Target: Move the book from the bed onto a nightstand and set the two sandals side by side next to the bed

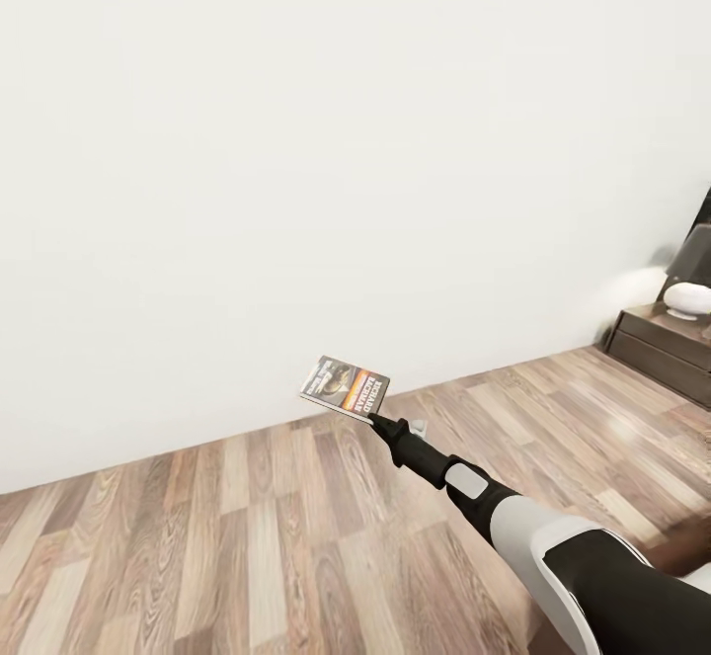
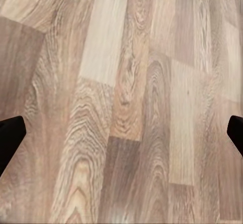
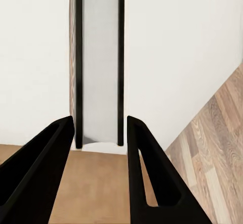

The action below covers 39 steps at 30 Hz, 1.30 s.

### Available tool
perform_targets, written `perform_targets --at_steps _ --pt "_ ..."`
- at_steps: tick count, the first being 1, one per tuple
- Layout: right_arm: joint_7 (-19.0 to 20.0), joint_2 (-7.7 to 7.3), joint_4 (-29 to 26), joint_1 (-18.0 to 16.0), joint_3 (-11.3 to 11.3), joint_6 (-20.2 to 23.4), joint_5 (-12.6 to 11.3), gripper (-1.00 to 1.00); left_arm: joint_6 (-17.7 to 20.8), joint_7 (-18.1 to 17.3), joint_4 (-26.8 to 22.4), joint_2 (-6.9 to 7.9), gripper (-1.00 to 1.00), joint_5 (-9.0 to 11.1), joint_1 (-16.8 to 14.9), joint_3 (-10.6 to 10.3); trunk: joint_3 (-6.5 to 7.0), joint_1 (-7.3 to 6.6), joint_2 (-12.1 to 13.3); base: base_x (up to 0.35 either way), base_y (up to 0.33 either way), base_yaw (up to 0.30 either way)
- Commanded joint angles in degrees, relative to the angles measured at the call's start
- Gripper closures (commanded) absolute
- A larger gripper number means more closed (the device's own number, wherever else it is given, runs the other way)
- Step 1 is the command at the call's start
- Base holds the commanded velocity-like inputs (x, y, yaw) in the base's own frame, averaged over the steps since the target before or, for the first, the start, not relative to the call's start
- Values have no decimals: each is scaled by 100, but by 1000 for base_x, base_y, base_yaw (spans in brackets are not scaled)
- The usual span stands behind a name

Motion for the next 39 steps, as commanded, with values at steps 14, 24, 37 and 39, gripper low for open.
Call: perform_targets --at_steps 14,24,37,39 --pt "13 2 5 -7 -5 53 -83 100 -12 -26 5 1 -100 55 -2 -43 -6 3 -3 321 141 -242" --pt "13 2 5 -7 -1 53 -81 100 -12 -26 5 1 -100 56 -2 -43 -6 3 -3 313 151 -238" --pt "13 2 5 -7 -1 53 -79 100 -12 -26 5 1 -100 62 -2 -43 -6 3 -3 313 151 -238" --pt "13 2 5 -7 -1 53 -78 100 -12 -26 5 1 -100 60 -2 -43 -6 3 -3 313 151 -238"
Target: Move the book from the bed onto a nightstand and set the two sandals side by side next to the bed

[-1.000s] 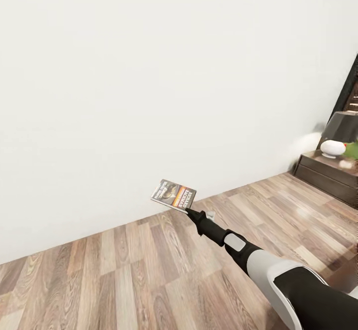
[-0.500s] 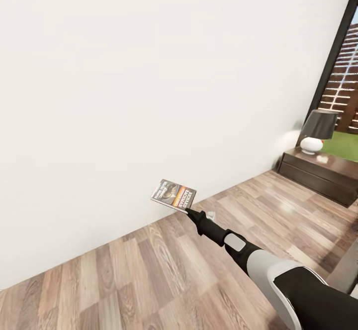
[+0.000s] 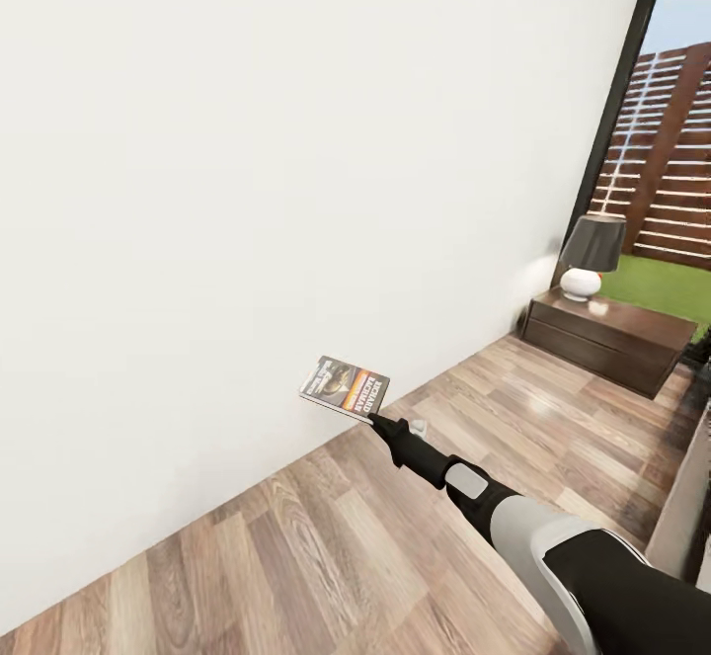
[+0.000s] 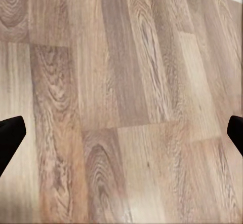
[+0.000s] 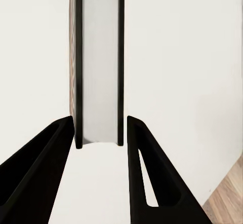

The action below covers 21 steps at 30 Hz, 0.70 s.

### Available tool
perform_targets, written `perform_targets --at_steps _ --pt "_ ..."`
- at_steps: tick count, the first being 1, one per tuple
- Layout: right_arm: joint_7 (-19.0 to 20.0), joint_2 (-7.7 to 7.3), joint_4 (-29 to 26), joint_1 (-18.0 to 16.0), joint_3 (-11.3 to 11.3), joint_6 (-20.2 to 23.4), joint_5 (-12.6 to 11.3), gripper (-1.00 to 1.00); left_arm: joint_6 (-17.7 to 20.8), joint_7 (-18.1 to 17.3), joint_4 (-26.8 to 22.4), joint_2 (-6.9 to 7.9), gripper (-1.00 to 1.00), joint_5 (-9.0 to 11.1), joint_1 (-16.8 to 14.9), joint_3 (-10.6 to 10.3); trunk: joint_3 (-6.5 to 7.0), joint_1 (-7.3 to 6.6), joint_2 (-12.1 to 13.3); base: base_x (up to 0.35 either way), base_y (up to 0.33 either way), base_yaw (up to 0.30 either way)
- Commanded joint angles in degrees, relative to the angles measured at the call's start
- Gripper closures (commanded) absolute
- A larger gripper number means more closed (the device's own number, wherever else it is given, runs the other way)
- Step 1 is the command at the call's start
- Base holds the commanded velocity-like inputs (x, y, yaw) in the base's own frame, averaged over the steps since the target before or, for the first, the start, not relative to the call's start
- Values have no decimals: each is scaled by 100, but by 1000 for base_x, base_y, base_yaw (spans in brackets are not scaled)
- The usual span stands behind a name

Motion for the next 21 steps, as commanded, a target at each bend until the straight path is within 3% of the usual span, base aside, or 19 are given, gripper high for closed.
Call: perform_targets --at_steps 1,21 --pt "14 2 5 -7 -3 53 -77 100 -12 -26 5 1 -100 57 -2 -43 -6 3 -3 313 151 -238" --pt "14 2 5 -7 -3 53 -76 100 -12 -26 5 1 -100 58 -2 -43 -6 3 -3 294 122 -245"
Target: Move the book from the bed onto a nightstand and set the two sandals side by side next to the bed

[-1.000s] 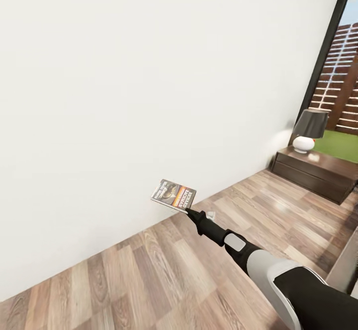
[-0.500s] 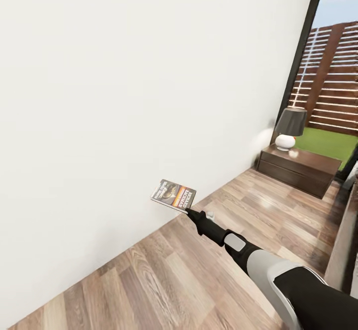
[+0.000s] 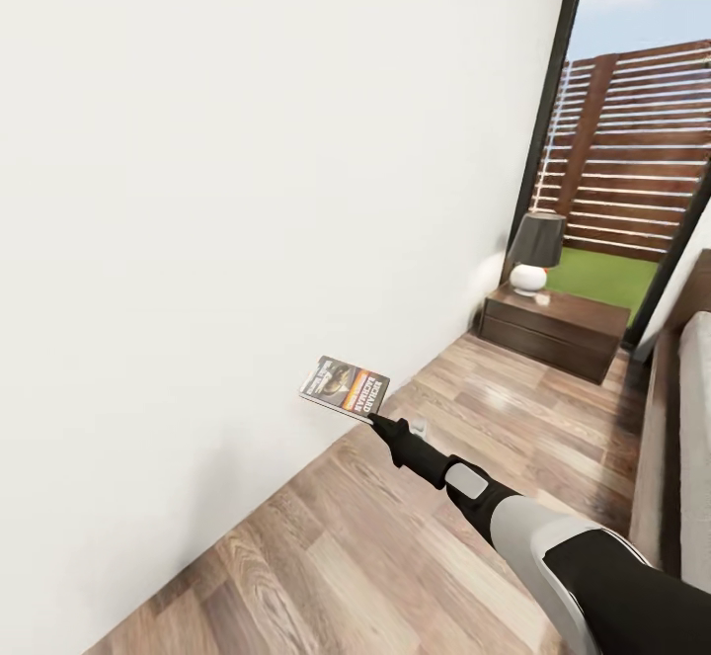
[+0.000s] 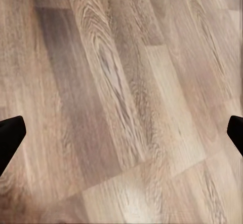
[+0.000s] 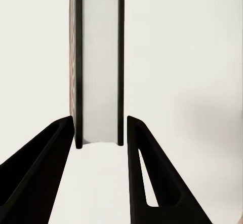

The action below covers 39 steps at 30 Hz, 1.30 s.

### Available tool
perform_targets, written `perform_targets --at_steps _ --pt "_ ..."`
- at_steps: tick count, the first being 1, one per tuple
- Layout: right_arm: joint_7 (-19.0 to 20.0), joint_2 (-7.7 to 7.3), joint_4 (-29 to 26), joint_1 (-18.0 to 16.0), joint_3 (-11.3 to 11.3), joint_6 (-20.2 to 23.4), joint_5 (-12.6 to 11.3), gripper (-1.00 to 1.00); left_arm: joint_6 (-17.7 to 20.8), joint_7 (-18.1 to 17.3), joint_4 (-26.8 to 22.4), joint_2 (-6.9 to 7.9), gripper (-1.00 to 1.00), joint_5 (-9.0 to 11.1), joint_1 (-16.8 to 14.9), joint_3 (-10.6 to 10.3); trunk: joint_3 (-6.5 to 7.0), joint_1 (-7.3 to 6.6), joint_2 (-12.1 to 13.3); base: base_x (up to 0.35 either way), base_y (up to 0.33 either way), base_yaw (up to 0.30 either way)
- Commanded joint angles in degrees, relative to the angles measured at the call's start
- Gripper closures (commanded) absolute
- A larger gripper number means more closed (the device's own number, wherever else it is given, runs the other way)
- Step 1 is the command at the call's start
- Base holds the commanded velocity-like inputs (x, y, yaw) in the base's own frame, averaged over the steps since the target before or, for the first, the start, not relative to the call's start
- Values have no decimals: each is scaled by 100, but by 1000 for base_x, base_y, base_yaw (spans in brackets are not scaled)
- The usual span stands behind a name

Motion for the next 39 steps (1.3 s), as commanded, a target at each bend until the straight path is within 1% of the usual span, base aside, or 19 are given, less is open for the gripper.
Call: perform_targets --at_steps 1,13,39 --pt "13 2 4 -7 -4 53 -77 100 -13 -26 5 1 -100 57 -2 -43 -6 2 -3 272 76 -256" --pt "13 2 4 -7 -7 53 -77 100 -13 -26 5 1 -100 59 -2 -43 -6 2 -3 271 90 -256" --pt "13 2 4 -7 -10 53 -80 100 -13 -26 5 1 -100 59 -2 -43 -6 2 -3 270 125 -256"
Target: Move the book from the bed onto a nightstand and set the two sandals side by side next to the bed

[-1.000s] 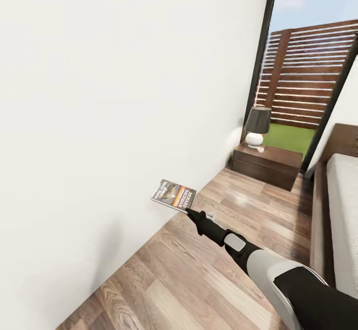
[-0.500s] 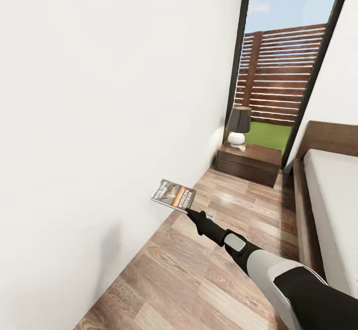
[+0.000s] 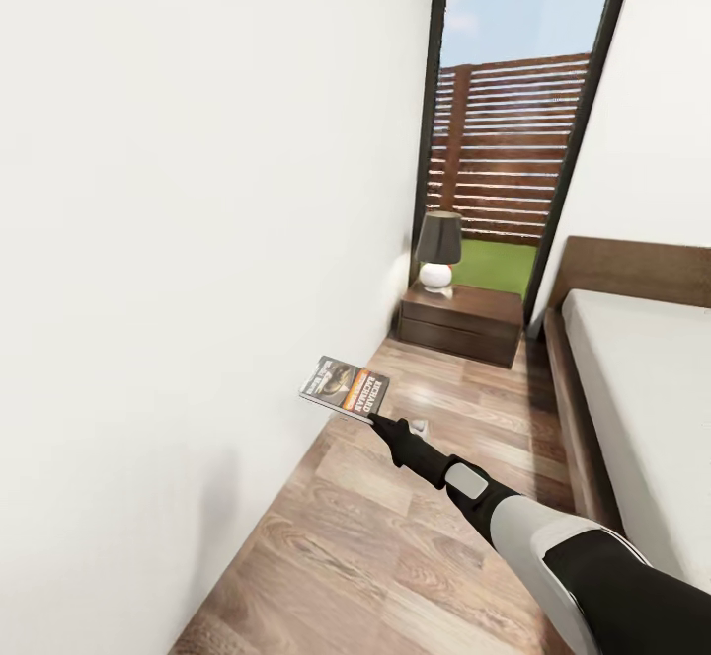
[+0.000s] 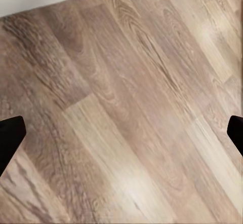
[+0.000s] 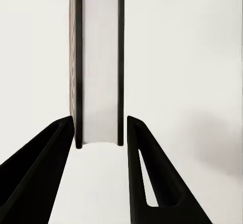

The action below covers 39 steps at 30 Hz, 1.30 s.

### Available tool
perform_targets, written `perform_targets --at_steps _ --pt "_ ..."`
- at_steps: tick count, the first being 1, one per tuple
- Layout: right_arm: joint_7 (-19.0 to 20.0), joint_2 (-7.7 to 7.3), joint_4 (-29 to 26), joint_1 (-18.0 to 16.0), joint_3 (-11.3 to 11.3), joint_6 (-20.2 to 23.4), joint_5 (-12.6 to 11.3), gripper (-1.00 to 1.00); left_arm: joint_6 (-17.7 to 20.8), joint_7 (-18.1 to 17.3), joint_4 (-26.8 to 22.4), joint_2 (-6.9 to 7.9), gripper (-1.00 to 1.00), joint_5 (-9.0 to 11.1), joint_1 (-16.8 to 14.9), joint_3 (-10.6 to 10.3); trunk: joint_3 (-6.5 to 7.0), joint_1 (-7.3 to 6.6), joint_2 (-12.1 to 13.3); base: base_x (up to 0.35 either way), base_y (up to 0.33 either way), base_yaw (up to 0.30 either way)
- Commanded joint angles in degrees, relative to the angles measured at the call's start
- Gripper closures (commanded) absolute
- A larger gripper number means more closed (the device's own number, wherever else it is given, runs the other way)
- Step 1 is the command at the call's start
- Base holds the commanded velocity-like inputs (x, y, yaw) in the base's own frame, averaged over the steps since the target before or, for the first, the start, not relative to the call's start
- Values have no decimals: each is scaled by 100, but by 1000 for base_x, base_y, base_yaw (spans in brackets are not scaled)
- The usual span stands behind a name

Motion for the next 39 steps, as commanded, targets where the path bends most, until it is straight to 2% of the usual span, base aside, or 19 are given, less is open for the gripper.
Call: perform_targets --at_steps 1,25,39 --pt "13 2 5 -7 -1 53 -76 100 -12 -26 5 1 -100 55 -2 -43 -6 2 -3 270 108 -256" --pt "13 2 5 -7 4 53 -77 100 -12 -26 5 1 -100 52 -2 -43 -6 2 -3 270 101 -256" --pt "13 2 5 -7 -2 53 -78 100 -12 -26 5 1 -100 48 -2 -43 -6 2 -3 270 19 -256"
